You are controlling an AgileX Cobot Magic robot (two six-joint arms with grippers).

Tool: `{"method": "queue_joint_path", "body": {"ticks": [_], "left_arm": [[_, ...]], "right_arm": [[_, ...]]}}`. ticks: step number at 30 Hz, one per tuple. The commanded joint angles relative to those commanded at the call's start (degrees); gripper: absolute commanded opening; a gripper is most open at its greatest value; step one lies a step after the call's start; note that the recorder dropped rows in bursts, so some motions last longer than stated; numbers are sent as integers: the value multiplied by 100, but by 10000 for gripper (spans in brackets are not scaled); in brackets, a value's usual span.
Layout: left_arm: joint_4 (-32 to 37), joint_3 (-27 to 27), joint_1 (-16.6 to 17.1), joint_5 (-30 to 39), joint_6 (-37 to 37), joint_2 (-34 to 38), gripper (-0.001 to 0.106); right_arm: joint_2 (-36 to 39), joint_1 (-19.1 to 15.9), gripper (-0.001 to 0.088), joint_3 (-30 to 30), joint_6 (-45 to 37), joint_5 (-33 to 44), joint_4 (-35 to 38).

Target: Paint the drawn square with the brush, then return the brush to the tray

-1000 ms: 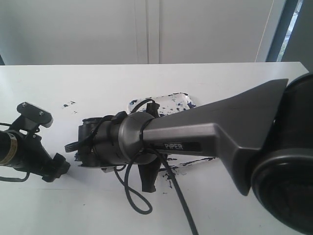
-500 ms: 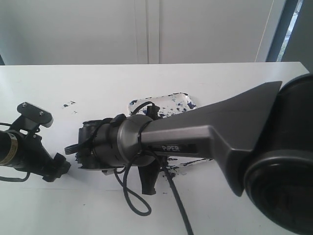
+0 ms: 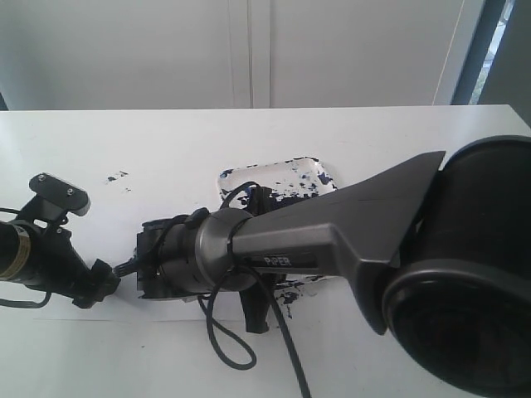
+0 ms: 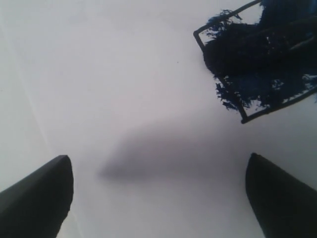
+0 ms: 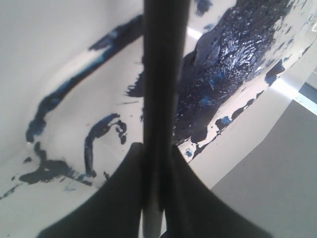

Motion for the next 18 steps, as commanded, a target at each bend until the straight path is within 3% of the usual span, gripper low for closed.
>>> {"method": "queue_joint_path", "body": {"ticks": [18], "left_arm": [[0, 0, 0, 116, -105, 0, 942]], "right_arm": [[-337, -220, 0, 34, -147, 0, 61]]}}
